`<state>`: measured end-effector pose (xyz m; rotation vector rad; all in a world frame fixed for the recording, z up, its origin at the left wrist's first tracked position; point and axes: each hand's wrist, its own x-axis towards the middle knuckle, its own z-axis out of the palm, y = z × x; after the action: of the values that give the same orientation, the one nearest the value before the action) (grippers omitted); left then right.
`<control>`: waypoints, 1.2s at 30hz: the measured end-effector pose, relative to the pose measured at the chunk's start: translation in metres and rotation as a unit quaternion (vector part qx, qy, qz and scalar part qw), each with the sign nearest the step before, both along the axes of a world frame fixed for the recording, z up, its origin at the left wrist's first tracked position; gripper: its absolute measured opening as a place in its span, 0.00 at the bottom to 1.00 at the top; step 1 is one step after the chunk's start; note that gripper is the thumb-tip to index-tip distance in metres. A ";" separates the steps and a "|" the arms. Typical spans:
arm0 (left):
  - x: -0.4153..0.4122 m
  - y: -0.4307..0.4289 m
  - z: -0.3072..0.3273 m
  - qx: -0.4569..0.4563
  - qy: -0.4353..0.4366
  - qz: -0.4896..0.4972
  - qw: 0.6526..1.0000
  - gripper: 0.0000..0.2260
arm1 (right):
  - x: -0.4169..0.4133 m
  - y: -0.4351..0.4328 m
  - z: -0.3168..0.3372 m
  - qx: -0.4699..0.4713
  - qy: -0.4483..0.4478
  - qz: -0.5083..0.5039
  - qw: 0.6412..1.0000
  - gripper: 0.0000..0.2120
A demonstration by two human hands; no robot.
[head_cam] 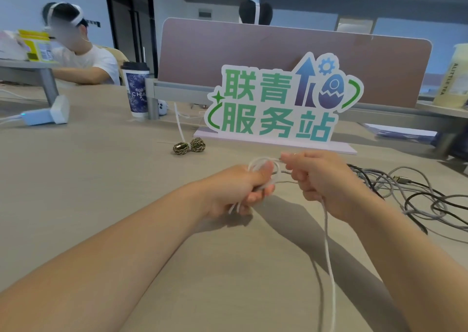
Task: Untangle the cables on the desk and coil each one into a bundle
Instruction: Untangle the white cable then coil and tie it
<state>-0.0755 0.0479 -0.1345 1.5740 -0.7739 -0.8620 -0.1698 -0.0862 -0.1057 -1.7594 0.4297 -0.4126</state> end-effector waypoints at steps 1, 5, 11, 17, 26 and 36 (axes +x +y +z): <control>0.003 0.000 0.001 -0.026 0.025 0.035 0.999 0.22 | -0.002 -0.003 0.002 0.052 0.010 0.016 0.998 0.10; 0.013 -0.003 0.003 -0.105 0.082 0.148 0.980 0.24 | -0.003 -0.008 0.002 0.087 0.074 0.056 0.992 0.07; 0.018 0.000 0.007 -0.197 0.190 0.202 0.940 0.23 | -0.003 -0.009 -0.002 0.045 0.155 0.065 0.985 0.13; 0.032 0.007 0.010 -0.258 0.292 0.266 0.882 0.23 | -0.010 -0.025 0.003 0.025 0.189 0.069 0.979 0.10; 0.034 0.005 0.004 -0.204 0.236 0.167 0.935 0.16 | -0.006 -0.015 -0.005 -0.050 0.183 0.083 0.978 0.10; 0.025 -0.003 0.001 -0.182 0.196 0.179 0.947 0.12 | -0.001 0.003 -0.013 -0.092 0.195 0.102 0.971 0.12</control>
<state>-0.0508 0.0444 -0.1331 1.1167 -0.3200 -0.6846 -0.1707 -0.0828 -0.1191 -2.0500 0.4932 0.0466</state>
